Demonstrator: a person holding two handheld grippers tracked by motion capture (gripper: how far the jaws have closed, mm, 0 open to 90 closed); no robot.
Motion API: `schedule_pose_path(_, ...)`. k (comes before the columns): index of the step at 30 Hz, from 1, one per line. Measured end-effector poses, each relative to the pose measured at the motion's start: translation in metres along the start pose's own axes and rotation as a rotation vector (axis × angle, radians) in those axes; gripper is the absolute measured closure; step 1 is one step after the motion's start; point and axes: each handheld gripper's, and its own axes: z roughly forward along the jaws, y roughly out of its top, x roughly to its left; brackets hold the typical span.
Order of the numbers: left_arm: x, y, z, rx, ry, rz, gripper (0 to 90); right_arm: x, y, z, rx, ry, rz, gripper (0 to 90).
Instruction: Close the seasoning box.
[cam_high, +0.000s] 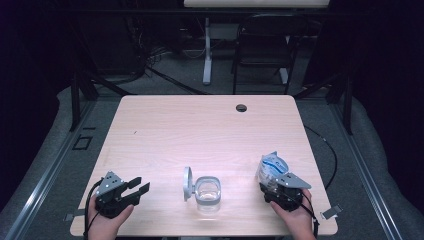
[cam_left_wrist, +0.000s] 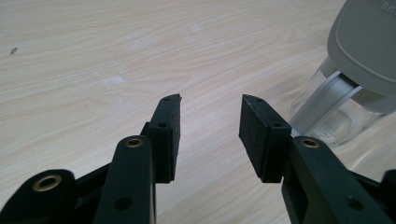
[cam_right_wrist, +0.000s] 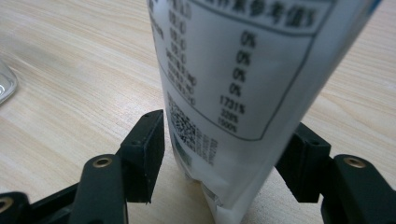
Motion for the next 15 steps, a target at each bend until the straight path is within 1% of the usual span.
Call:
schedule_pose_path(3,0.0000,0.0000,-0.0002,-0.001,0.000,0.000,59.0,0.0009,-0.0005,0.0011,0.002,-0.007,0.003,38.5)
schedule_pose_path(5,0.0001,0.0000,-0.0003,-0.002,0.000,-0.001,59.1,0.0021,-0.0011,0.0027,-0.009,-0.007,0.012,38.2)
schedule_pose_path(10,0.0006,-0.0001,-0.0004,-0.003,-0.001,-0.002,59.1,0.0028,-0.0015,0.0033,-0.011,-0.019,0.019,38.3)
schedule_pose_path(12,0.0007,-0.0003,-0.0005,-0.002,-0.001,-0.004,59.1,0.0031,-0.0017,0.0044,-0.023,-0.016,0.031,38.4)
schedule_pose_path(15,0.0009,-0.0004,-0.0005,-0.002,0.000,-0.005,59.1,0.0033,-0.0017,0.0048,-0.026,-0.024,0.042,39.8)
